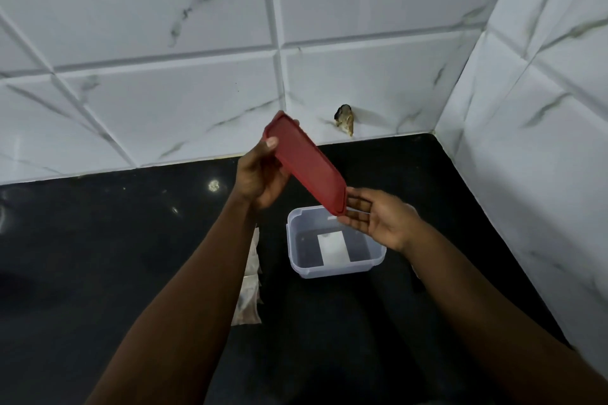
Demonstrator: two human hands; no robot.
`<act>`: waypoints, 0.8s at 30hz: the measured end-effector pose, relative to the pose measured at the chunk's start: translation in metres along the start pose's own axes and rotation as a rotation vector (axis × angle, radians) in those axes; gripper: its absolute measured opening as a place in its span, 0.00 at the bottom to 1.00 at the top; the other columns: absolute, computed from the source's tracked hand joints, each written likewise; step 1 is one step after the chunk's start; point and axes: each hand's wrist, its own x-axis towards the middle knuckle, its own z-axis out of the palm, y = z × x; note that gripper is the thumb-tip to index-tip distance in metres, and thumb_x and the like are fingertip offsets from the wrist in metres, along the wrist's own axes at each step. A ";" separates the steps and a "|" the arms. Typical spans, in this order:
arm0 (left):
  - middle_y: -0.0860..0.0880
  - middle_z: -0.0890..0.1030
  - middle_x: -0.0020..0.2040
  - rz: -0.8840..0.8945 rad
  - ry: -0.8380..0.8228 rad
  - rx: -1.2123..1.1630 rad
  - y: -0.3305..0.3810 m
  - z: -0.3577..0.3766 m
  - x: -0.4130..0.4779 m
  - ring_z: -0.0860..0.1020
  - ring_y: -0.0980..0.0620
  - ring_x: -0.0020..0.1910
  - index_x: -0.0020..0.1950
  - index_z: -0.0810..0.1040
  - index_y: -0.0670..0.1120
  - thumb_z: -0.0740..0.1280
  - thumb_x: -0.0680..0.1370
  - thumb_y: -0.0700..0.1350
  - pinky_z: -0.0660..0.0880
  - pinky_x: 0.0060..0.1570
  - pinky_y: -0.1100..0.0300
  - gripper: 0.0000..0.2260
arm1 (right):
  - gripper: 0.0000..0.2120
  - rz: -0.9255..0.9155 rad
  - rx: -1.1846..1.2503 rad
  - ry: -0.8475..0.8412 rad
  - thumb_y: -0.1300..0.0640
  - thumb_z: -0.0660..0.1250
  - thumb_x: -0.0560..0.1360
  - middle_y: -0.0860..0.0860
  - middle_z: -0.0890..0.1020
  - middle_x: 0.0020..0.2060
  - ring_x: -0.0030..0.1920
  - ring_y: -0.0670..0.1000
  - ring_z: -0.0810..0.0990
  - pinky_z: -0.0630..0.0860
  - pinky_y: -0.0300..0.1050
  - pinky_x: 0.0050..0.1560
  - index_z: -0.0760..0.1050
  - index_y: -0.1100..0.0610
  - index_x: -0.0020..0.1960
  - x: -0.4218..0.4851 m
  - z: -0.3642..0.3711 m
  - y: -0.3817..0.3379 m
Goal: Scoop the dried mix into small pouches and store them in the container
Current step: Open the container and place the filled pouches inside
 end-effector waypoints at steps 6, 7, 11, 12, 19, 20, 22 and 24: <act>0.43 0.78 0.65 -0.128 0.026 -0.007 -0.003 -0.032 -0.022 0.79 0.47 0.60 0.80 0.64 0.42 0.78 0.68 0.45 0.78 0.60 0.54 0.42 | 0.10 -0.154 -0.067 0.173 0.65 0.68 0.79 0.57 0.86 0.51 0.50 0.53 0.87 0.83 0.45 0.41 0.81 0.57 0.58 0.014 -0.015 -0.010; 0.44 0.78 0.65 -0.158 0.039 0.018 -0.003 -0.034 -0.024 0.78 0.48 0.60 0.80 0.65 0.44 0.75 0.71 0.47 0.78 0.59 0.54 0.39 | 0.09 -0.188 -0.098 0.207 0.65 0.68 0.79 0.57 0.87 0.51 0.49 0.53 0.87 0.83 0.44 0.40 0.82 0.57 0.57 0.017 -0.018 -0.013; 0.50 0.83 0.61 -0.248 0.229 0.389 -0.007 -0.041 -0.010 0.79 0.50 0.58 0.75 0.74 0.51 0.61 0.85 0.47 0.76 0.58 0.55 0.18 | 0.11 -0.325 -0.247 0.323 0.66 0.70 0.78 0.57 0.87 0.49 0.47 0.54 0.87 0.83 0.48 0.44 0.82 0.60 0.59 0.032 -0.029 -0.028; 0.49 0.83 0.59 -0.262 0.257 0.447 -0.009 -0.042 -0.004 0.79 0.50 0.55 0.74 0.75 0.52 0.59 0.86 0.45 0.78 0.54 0.57 0.17 | 0.11 -0.360 -0.277 0.342 0.65 0.71 0.78 0.57 0.87 0.49 0.46 0.54 0.87 0.83 0.48 0.44 0.82 0.61 0.60 0.036 -0.032 -0.033; 0.47 0.83 0.55 -0.275 0.329 0.591 -0.019 -0.029 0.042 0.82 0.51 0.46 0.74 0.75 0.50 0.58 0.86 0.39 0.81 0.43 0.59 0.18 | 0.11 -0.514 -0.463 0.504 0.60 0.75 0.75 0.55 0.87 0.48 0.49 0.53 0.87 0.84 0.53 0.53 0.84 0.58 0.57 0.073 -0.046 -0.072; 0.47 0.83 0.54 -0.277 0.341 0.617 -0.024 -0.027 0.049 0.83 0.52 0.43 0.73 0.76 0.49 0.59 0.86 0.38 0.81 0.40 0.60 0.17 | 0.10 -0.528 -0.491 0.531 0.59 0.75 0.75 0.54 0.88 0.47 0.49 0.52 0.87 0.84 0.55 0.55 0.85 0.57 0.56 0.080 -0.050 -0.076; 0.47 0.83 0.54 -0.273 0.406 0.656 -0.034 -0.026 0.063 0.83 0.53 0.40 0.72 0.77 0.46 0.62 0.85 0.36 0.82 0.37 0.61 0.17 | 0.09 -0.542 -0.549 0.571 0.57 0.76 0.73 0.52 0.88 0.46 0.48 0.51 0.87 0.83 0.56 0.57 0.86 0.55 0.53 0.094 -0.061 -0.083; 0.46 0.85 0.51 -0.261 0.498 0.757 -0.047 -0.027 0.076 0.84 0.52 0.39 0.68 0.81 0.43 0.67 0.82 0.36 0.83 0.37 0.60 0.14 | 0.09 -0.536 -0.615 0.609 0.56 0.76 0.73 0.52 0.88 0.46 0.48 0.51 0.86 0.83 0.57 0.57 0.87 0.54 0.53 0.104 -0.072 -0.087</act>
